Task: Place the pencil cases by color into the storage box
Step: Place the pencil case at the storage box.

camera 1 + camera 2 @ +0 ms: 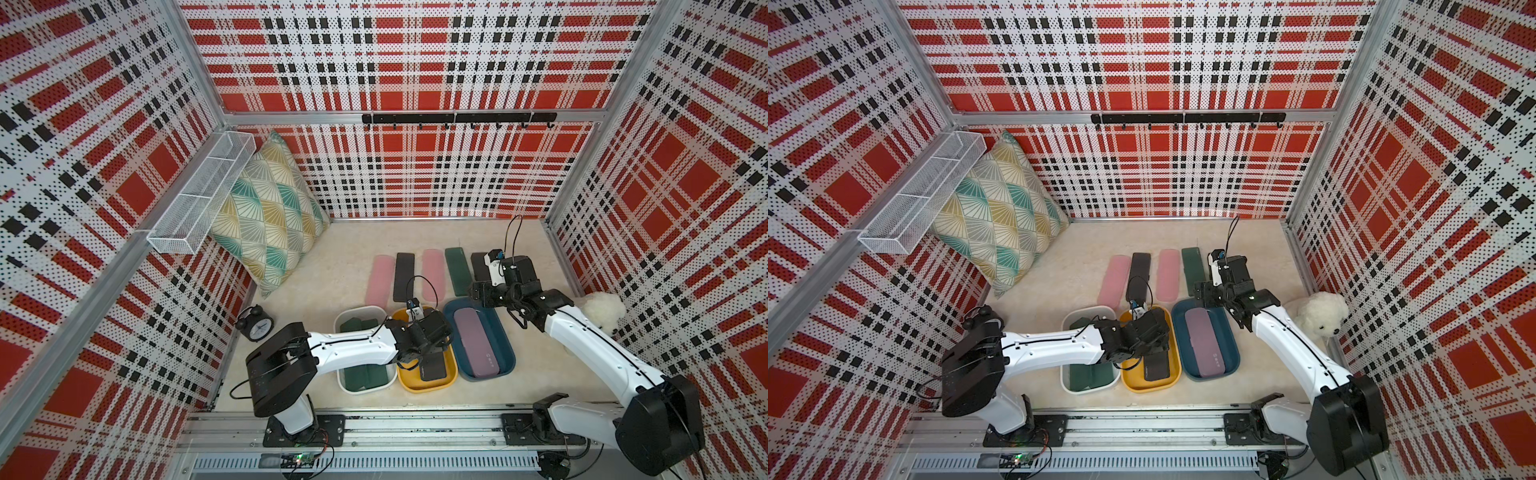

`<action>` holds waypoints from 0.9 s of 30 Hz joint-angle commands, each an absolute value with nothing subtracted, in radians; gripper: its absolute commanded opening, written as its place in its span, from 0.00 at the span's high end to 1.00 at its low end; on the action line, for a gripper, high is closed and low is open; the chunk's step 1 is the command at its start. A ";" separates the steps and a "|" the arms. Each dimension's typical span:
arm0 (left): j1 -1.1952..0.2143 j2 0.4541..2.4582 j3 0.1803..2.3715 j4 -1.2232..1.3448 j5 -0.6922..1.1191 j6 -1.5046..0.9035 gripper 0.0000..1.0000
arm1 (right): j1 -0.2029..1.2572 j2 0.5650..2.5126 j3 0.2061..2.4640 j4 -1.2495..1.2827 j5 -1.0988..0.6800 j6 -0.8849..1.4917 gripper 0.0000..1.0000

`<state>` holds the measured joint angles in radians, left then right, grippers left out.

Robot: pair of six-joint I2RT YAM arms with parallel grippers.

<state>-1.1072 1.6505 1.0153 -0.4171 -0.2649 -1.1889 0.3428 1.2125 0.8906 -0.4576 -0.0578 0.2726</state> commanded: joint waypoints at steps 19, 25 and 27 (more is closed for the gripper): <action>-1.086 1.754 1.081 -0.393 -0.232 -1.161 0.59 | 0.322 1.211 0.864 -0.419 -0.086 0.261 0.10; -1.085 1.767 1.087 -0.394 -0.232 -1.158 0.55 | 0.319 1.215 0.861 -0.415 -0.089 0.261 0.10; -1.083 1.767 1.088 -0.394 -0.233 -1.158 0.54 | 0.320 1.214 0.860 -0.415 -0.091 0.261 0.10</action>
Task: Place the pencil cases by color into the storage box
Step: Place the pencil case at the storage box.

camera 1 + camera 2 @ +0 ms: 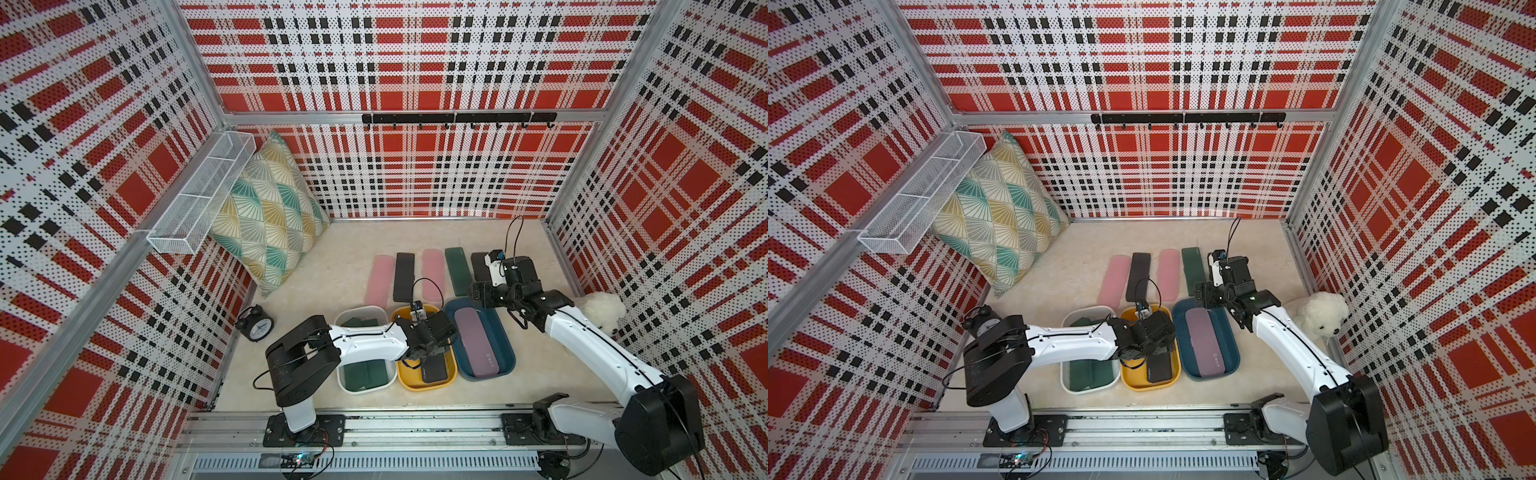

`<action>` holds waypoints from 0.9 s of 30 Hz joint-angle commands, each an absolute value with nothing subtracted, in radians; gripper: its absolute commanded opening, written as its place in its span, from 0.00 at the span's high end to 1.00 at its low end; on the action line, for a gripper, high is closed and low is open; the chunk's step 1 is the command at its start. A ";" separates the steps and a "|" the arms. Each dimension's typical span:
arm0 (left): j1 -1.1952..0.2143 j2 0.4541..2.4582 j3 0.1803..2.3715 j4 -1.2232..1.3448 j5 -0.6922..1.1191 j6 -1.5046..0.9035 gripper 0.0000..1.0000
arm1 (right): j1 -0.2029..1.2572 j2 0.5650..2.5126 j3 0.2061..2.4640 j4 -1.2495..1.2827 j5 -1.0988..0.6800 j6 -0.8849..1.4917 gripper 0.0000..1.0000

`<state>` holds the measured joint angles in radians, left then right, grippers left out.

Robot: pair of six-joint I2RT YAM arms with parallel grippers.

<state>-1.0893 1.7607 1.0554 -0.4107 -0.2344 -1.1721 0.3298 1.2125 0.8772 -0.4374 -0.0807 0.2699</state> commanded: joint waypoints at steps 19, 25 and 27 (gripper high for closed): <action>-1.079 1.766 1.089 -0.400 -0.244 -1.150 0.45 | 0.317 1.219 0.857 -0.411 -0.097 0.261 0.10; -1.072 1.776 1.091 -0.400 -0.236 -1.140 0.44 | 0.315 1.212 0.855 -0.412 -0.095 0.261 0.10; -1.071 1.776 1.091 -0.402 -0.239 -1.143 0.42 | 0.316 1.211 0.856 -0.413 -0.095 0.261 0.10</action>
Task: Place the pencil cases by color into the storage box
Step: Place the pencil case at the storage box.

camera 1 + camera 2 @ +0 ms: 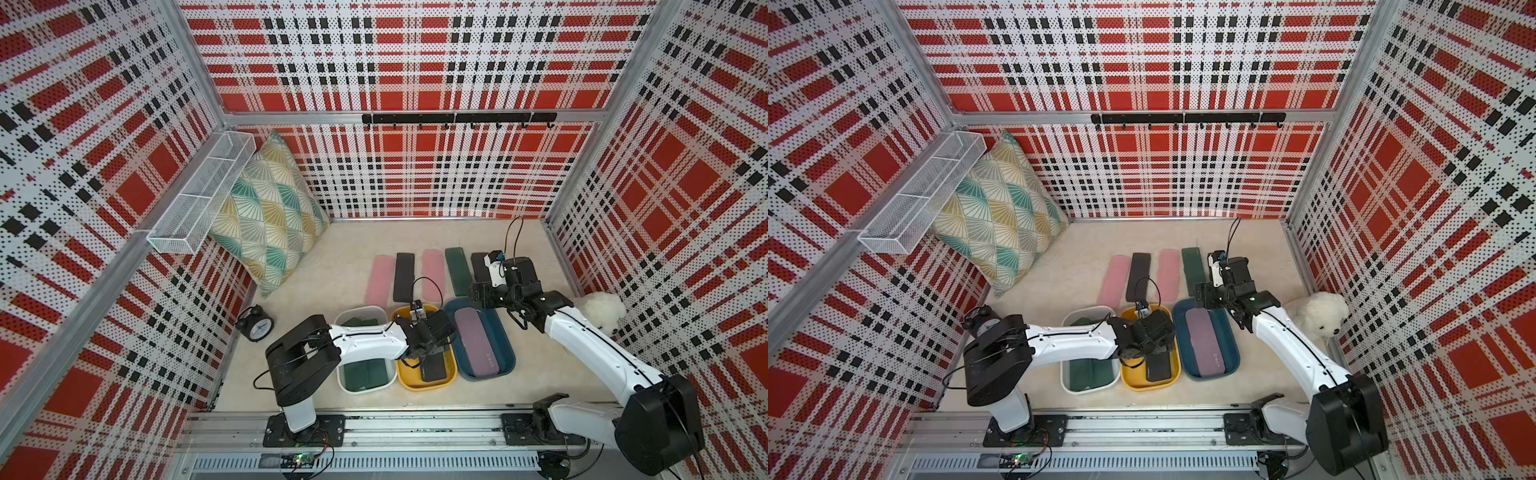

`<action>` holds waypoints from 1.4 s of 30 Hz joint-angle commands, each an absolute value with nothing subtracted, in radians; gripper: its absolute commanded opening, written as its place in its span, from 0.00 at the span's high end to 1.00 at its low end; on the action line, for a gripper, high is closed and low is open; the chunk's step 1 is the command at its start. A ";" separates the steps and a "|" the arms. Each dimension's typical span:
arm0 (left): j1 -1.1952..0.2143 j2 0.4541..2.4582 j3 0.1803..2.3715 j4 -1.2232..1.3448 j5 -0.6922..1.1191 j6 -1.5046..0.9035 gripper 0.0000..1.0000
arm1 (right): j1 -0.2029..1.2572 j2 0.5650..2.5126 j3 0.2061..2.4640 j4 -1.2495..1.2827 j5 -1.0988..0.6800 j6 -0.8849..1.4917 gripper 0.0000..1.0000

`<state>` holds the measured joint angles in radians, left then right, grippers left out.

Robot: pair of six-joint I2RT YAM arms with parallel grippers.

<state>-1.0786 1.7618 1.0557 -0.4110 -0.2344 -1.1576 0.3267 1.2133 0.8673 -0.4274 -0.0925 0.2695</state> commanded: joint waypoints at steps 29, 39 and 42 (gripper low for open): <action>-1.062 1.811 1.096 -0.413 -0.241 -1.137 0.38 | 0.311 1.204 0.848 -0.405 -0.107 0.259 0.10; -1.056 1.819 1.091 -0.424 -0.238 -1.138 0.05 | 0.310 1.211 0.854 -0.405 -0.114 0.259 0.10; -1.056 1.816 1.092 -0.429 -0.240 -1.136 0.01 | 0.310 1.213 0.854 -0.406 -0.114 0.259 0.10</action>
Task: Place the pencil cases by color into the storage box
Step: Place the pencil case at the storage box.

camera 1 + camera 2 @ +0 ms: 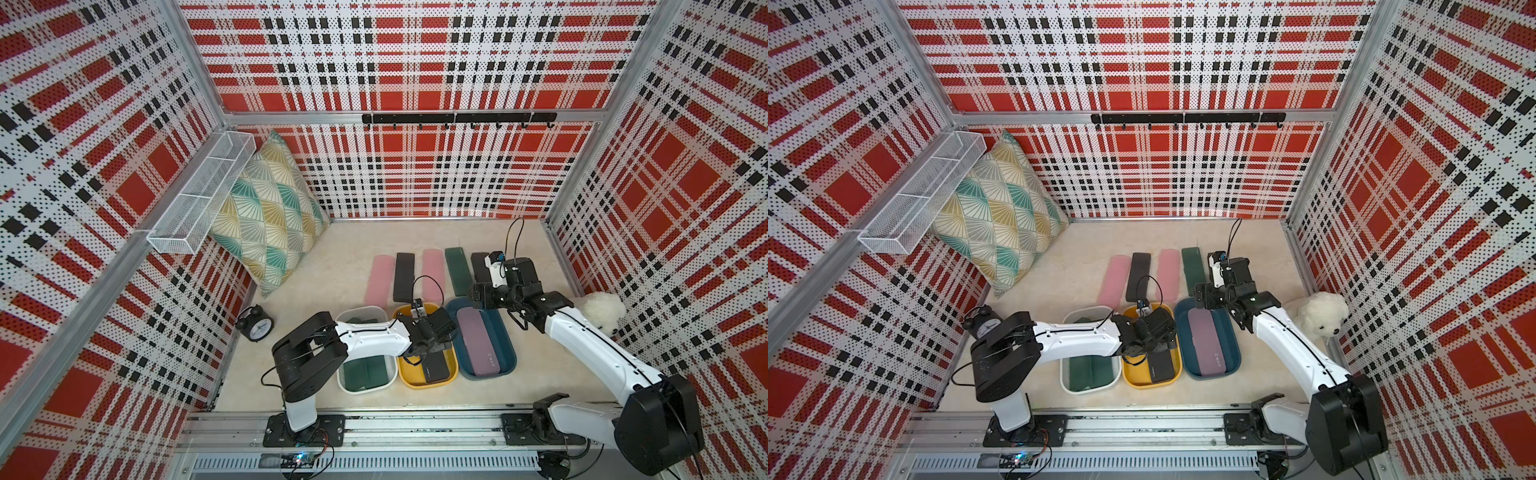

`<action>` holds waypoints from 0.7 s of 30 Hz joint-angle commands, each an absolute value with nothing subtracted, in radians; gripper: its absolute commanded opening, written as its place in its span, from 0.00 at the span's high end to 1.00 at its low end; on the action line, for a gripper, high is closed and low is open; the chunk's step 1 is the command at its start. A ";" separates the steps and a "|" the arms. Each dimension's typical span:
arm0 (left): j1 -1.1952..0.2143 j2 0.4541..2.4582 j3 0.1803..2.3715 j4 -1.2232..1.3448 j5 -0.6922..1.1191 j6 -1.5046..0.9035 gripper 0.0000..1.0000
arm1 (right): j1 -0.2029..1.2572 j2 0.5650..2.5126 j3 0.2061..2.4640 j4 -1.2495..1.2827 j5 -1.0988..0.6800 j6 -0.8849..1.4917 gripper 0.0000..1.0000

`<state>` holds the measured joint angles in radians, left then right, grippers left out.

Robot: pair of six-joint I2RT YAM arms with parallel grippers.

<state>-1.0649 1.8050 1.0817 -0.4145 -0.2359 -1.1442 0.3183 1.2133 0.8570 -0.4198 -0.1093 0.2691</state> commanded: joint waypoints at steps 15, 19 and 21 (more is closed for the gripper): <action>-1.073 1.789 1.206 -0.525 -0.322 -1.102 0.01 | 0.309 1.222 0.856 -0.403 -0.109 0.260 0.10; -1.079 1.782 1.257 -0.558 -0.360 -1.084 0.00 | 0.307 1.228 0.856 -0.405 -0.098 0.262 0.10; -1.082 1.774 1.266 -0.565 -0.377 -1.078 0.00 | 0.306 1.229 0.856 -0.407 -0.092 0.264 0.10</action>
<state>-1.0725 1.8023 1.2392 -0.5255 -0.3264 -1.1038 0.3180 1.2232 0.8570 -0.4198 -0.1089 0.2665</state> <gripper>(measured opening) 0.996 0.902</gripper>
